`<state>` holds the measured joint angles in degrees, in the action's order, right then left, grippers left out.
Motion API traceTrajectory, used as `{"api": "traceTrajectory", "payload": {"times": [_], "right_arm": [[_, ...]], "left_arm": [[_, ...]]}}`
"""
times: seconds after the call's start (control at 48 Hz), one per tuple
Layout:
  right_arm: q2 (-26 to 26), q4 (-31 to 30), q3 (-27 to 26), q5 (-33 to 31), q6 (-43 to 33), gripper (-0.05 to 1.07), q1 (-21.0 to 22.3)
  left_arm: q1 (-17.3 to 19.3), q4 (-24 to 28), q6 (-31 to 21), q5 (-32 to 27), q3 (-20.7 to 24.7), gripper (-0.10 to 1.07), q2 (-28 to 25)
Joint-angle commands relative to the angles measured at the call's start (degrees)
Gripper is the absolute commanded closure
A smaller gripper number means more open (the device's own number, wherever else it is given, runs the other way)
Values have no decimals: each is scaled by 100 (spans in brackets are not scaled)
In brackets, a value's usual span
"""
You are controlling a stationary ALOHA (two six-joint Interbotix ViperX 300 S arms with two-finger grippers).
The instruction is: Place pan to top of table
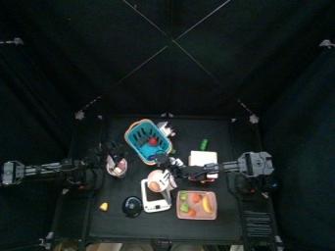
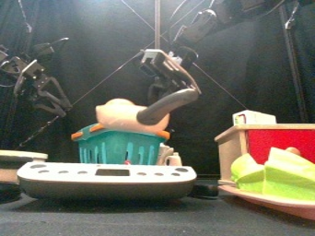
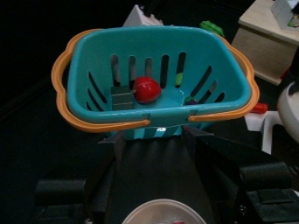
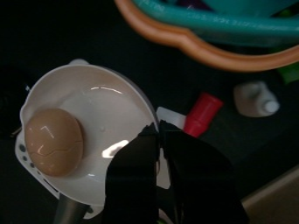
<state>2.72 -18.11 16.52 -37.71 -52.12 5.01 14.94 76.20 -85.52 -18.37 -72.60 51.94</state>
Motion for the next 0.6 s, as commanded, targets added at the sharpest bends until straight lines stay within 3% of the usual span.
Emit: {"api": "traceTrajectory", "payload": {"times": [0.0,0.354,0.583], "right_arm": [[-589,-9,141,70,0,76,369],[-1274,158,1072,492,-9,76,1819],[-1521,501,1424,729,-9,76,2505]], "left_arm": [[0,9,0,9,79,7,0],[0,-123,0,9,70,7,0],[0,-123,18,18,70,7,0]]}}
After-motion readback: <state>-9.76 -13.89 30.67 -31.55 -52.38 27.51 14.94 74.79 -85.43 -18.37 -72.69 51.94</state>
